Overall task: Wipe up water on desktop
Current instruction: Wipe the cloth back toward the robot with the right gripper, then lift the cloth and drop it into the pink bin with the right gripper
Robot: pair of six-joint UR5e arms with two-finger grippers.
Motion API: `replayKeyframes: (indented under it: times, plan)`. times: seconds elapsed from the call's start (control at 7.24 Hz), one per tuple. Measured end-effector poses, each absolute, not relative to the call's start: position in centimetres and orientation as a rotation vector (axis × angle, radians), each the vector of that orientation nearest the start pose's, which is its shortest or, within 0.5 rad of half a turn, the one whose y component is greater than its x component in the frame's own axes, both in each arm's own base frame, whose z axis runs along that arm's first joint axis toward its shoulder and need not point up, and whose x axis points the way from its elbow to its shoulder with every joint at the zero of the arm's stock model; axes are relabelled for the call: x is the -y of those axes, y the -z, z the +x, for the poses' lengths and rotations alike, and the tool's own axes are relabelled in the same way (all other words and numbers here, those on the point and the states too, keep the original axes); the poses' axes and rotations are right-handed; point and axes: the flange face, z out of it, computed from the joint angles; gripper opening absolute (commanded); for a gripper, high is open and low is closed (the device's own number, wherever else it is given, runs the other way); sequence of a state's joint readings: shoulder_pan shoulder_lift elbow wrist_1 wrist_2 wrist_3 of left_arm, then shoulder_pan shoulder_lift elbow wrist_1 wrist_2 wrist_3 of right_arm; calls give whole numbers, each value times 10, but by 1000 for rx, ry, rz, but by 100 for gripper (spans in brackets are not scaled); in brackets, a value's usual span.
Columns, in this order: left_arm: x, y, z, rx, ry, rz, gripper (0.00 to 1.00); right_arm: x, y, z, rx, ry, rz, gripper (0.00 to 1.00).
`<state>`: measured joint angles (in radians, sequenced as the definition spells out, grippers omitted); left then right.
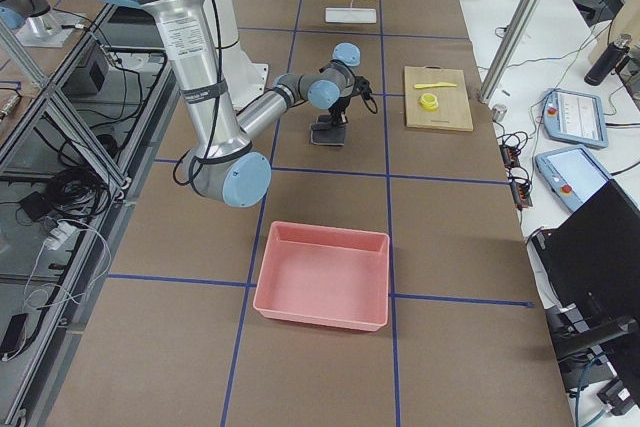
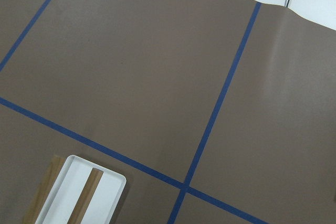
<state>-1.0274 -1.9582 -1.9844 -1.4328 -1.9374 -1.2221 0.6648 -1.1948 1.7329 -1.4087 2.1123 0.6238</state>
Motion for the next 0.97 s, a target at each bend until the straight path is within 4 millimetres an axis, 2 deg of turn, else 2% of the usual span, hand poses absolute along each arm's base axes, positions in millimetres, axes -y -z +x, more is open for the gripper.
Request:
replayKeyframes:
  times: [0.28, 0.55, 0.69, 0.83, 0.97]
  plan:
    - [538, -283, 211, -743, 524, 148, 98, 502, -397, -405, 808, 464, 142, 0]
    - [538, -282, 212, -744, 523, 149, 98, 544, -420, -364, 802, 473, 147, 0]
    - [539, -282, 212, -743, 523, 148, 98, 558, -420, -344, 811, 463, 163, 0]
    - [539, -284, 212, -741, 524, 146, 98, 572, -406, -314, 838, 438, 196, 0]
    - [539, -285, 212, -739, 525, 145, 98, 586, -389, -269, 872, 393, 240, 0]
